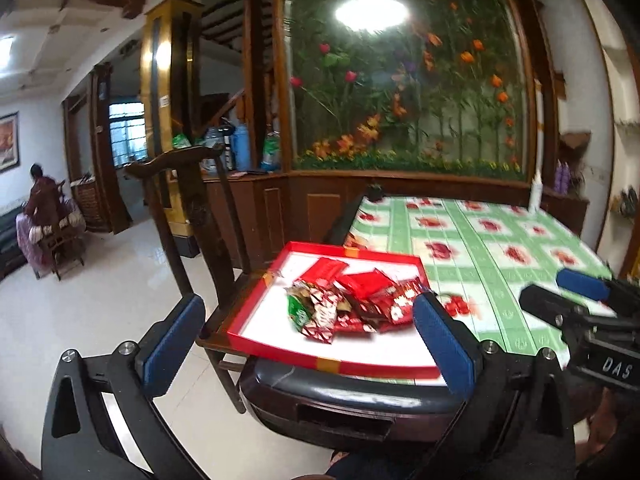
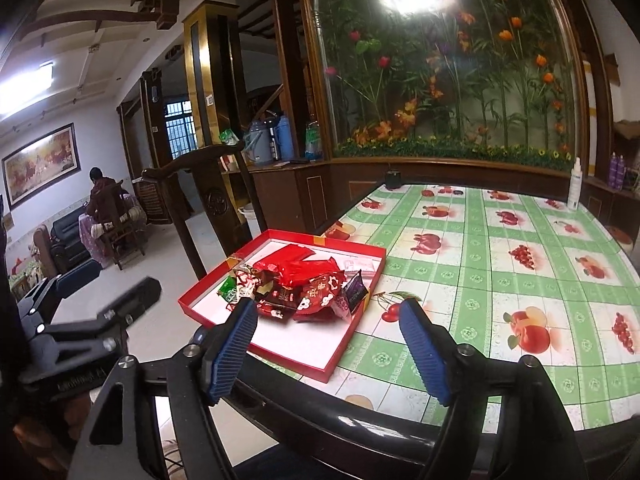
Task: Organize snacks
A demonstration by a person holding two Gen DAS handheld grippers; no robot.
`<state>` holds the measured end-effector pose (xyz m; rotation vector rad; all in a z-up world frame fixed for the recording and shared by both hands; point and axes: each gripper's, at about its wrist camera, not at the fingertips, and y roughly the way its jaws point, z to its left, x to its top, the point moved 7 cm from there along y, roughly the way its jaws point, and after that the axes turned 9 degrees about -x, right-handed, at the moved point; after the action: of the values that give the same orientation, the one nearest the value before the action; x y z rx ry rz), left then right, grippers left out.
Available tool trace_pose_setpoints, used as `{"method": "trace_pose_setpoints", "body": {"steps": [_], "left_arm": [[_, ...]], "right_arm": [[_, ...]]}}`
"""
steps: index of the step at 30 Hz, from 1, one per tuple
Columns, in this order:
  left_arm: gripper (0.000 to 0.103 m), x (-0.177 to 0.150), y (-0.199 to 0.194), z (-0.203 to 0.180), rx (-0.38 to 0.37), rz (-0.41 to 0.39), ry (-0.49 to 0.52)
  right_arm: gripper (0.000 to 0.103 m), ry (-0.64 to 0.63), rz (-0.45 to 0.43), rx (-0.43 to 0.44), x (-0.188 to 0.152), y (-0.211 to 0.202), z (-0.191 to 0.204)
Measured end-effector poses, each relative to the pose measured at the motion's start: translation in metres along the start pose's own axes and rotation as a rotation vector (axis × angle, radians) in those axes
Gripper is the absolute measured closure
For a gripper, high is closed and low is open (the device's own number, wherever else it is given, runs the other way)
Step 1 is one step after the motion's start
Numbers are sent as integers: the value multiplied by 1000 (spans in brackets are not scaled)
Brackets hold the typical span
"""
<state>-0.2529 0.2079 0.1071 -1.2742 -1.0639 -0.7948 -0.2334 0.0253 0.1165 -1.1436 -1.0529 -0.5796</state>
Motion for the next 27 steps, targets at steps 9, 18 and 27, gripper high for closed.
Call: {"method": "trace_pose_setpoints", "body": {"steps": [9, 18, 27], "left_arm": [[0, -6, 11, 3, 44, 20, 24], [0, -9, 7, 10, 30, 30, -4], [0, -12, 11, 8, 13, 56, 5]], "right_arm": [[27, -15, 46, 19, -6, 23, 5], [27, -47, 46, 25, -11, 18, 19], [27, -51, 69, 35, -16, 26, 21]]}}
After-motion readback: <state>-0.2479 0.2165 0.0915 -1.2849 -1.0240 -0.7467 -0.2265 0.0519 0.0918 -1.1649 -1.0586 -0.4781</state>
